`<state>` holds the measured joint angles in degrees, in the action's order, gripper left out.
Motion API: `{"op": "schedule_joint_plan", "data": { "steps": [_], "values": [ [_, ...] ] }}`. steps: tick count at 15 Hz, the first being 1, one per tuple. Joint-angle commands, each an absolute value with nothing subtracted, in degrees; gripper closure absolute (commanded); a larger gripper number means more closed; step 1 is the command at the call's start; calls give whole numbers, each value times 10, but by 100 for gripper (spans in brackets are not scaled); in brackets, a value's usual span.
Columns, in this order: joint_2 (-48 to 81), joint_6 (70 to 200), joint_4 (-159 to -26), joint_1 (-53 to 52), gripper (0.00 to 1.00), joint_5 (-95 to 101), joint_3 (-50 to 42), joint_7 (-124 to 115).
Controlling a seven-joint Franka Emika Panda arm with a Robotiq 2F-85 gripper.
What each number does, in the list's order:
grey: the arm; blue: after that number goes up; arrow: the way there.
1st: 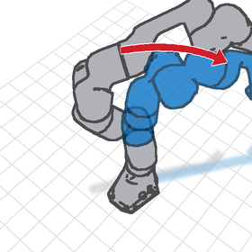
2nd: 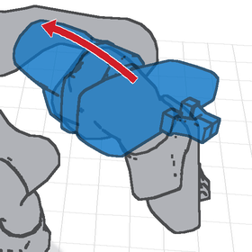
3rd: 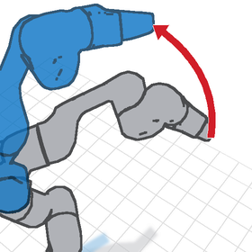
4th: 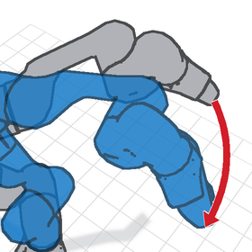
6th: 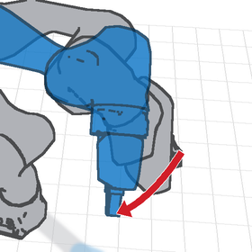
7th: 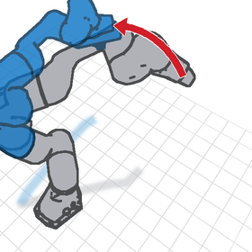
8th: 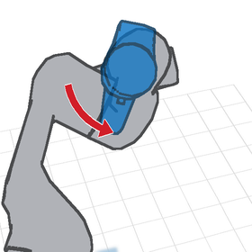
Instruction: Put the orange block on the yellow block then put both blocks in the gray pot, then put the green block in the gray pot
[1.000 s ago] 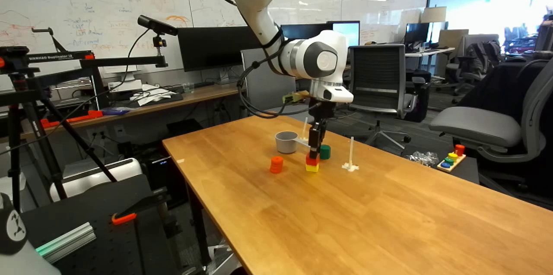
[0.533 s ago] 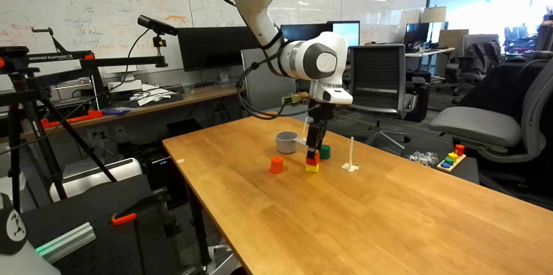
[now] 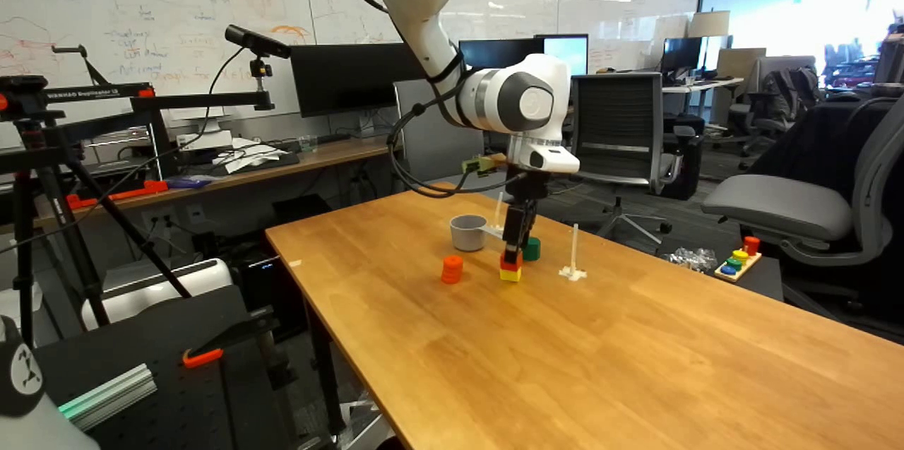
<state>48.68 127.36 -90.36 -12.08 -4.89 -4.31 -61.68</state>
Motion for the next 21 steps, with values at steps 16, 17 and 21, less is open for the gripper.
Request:
{"op": "schedule_joint_plan", "data": {
  "steps": [16,17,21],
  "values": [
    [476,1275,-917,-116,0,-48,-30,-584],
    [475,1275,-918,-116,0,-49,-29,-581],
    [472,1278,-921,-121,0,-47,-28,-576]
  ]
}}
